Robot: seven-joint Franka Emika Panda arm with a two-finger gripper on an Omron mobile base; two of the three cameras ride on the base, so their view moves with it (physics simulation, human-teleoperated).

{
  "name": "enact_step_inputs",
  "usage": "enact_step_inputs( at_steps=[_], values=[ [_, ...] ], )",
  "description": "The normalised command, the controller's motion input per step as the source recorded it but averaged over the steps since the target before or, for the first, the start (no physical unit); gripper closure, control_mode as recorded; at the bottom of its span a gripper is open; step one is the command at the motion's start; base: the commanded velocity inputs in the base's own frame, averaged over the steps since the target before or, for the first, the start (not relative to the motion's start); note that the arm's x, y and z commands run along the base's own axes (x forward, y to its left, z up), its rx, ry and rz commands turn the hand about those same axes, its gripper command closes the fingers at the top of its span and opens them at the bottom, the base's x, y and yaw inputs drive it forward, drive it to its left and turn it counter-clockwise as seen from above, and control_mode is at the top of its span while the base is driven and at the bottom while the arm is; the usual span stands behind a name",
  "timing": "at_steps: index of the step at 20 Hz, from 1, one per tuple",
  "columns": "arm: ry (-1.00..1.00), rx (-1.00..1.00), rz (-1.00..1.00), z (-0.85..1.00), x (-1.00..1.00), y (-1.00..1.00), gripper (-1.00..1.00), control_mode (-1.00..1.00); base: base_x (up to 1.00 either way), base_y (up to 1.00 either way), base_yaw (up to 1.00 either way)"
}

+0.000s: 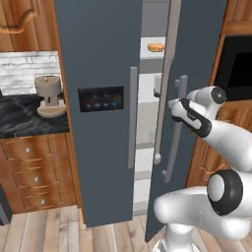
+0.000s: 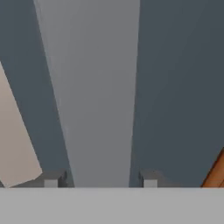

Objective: Take the donut and cupcake from the fridge and place them on the empty tray on the dining counter.

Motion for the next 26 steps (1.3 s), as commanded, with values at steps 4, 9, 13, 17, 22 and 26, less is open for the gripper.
enact_step_inputs(
  at_steps=[4,9,13,17,22,26],
  values=[
    [0.08,0.0,0.0,0.0,-1.0,-0.66,1.0,-1.0,0.0,0.0,0.0],
    [-0.09,0.0,0.01,0.0,-0.94,-0.78,1.0,-1.0,0.0,0.0,0.0],
    [-0.08,0.0,0.05,0.05,-0.82,-0.73,-1.0,-1.0,0.0,0.0,0.0],
    [-0.06,-0.03,0.05,0.22,-1.0,-0.2,-1.0,-1.0,0.0,0.0,0.0],
    [0.0,-0.15,0.02,0.32,-0.91,0.34,-1.0,-1.0,0.0,0.0,0.0],
    [0.01,-0.3,0.03,0.3,-0.52,0.9,-1.0,-1.0,0.0,0.0,0.0]
  ],
)
